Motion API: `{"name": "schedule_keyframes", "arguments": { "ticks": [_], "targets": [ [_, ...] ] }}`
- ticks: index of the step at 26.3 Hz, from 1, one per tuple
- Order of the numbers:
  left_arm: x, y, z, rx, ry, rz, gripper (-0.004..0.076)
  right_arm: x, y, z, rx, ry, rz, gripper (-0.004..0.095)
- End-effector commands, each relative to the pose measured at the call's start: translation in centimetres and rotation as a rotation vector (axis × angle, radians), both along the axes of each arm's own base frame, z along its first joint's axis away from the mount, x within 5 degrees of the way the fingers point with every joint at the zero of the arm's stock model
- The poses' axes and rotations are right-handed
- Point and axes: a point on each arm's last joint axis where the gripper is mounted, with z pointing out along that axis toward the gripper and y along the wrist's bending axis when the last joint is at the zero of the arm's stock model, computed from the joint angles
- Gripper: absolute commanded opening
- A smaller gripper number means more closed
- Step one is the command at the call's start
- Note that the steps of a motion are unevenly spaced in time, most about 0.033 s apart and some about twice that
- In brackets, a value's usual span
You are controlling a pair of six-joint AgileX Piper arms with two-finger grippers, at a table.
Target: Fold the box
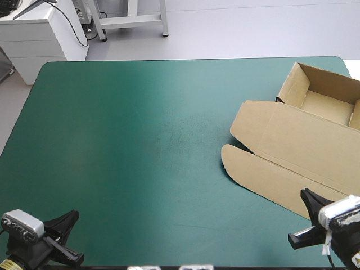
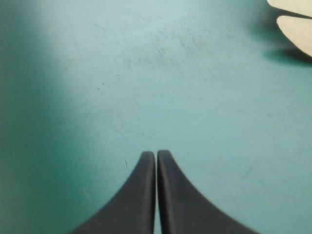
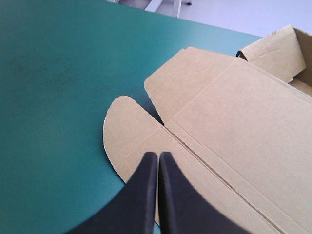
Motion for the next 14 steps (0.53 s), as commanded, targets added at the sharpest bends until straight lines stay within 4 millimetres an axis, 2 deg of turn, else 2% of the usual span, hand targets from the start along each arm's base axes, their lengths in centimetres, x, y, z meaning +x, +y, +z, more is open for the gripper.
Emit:
{"name": "schedule_keyframes", "arguments": {
  "ticks": [1, 7, 12, 14],
  "targets": [
    [-0.3, 0.1, 1.3, -0.07, -0.107, -0.011, -0.0008, -0.8, -0.3, 0.2, 0.021, -0.123, -0.021, -0.0006],
    [-1.0, 0.5, 1.3, -0.091, -0.15, -0.009, -0.0008, -1.8, -0.6, -2.1, 0.038, -0.143, -0.039, -0.0006],
    [-1.3, 0.7, 1.3, -0.095, -0.167, -0.007, -0.0008, -2.5, -1.4, -3.9, 0.075, -0.156, -0.127, -0.0006],
    [-1.3, 0.7, 1.3, -0.094, -0.167, -0.006, -0.0008, -2.5, -1.4, -4.0, 0.083, -0.168, -0.13, -0.0006]
  ]
}}
